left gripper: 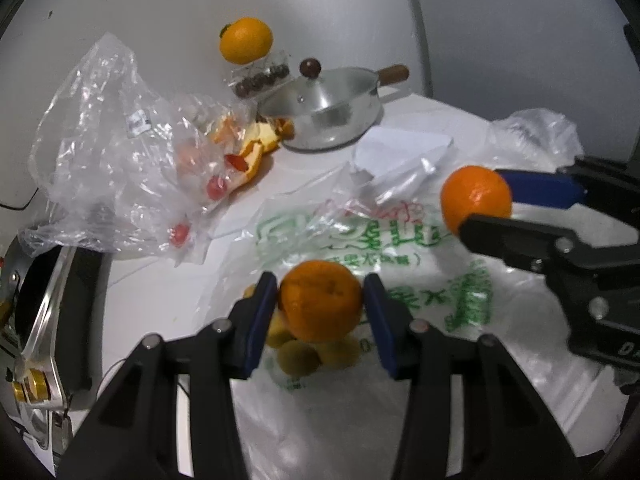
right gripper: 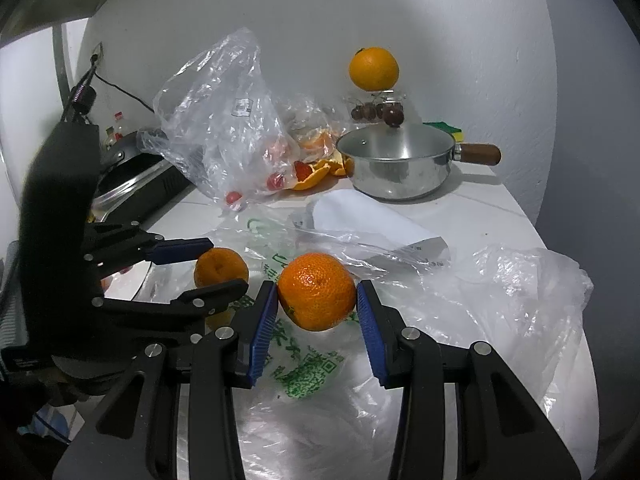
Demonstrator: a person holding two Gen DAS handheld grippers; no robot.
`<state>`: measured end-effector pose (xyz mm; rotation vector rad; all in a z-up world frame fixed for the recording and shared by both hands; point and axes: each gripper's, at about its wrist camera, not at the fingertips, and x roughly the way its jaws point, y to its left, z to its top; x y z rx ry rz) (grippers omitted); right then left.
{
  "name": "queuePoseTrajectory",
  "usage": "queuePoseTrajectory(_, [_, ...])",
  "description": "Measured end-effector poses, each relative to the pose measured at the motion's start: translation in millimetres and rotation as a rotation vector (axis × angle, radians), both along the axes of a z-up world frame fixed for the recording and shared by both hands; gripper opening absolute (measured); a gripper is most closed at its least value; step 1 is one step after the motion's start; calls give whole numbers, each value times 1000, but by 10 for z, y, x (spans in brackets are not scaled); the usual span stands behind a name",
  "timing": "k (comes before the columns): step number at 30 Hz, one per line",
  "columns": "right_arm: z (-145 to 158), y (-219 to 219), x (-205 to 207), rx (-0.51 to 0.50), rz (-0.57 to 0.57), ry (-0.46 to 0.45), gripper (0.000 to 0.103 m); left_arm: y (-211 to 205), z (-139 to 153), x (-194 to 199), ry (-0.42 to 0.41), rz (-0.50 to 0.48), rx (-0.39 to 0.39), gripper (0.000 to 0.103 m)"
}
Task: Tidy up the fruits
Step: 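Lift both held mandarins and carry them toward the white plate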
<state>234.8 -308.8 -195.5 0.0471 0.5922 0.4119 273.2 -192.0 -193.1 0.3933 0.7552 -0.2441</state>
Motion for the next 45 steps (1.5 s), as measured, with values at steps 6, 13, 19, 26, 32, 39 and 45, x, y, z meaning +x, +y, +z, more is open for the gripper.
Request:
queuePoseTrajectory(6, [100,71,-126,-18,-6,-14,43,88,183,-219,-23,-22,-70,46])
queuePoseTrajectory(13, [200,161,-311,-28,-7,-34,43,257,411,-520,-75,-36,-158,46])
queuePoseTrajectory(19, [312,277,-487,-42,-7,-62,43,407,521,-728,-99,-31,-190,46])
queuePoseTrajectory(26, [422,416,-655,-59,-3,-82,43,595,606,-946,-121,-21,-220,46])
queuePoseTrajectory(32, [501,573,-789,-75,8,-101,43,809,657,-1105,-142,-1,-238,46])
queuePoseTrajectory(39, [525,770,-879,-91,27,-107,43,1044,659,-1248,-150,29,-251,46])
queuePoseTrajectory(45, [538,929,-942,-102,49,-110,43,1198,648,-1335,-153,49,-252,46])
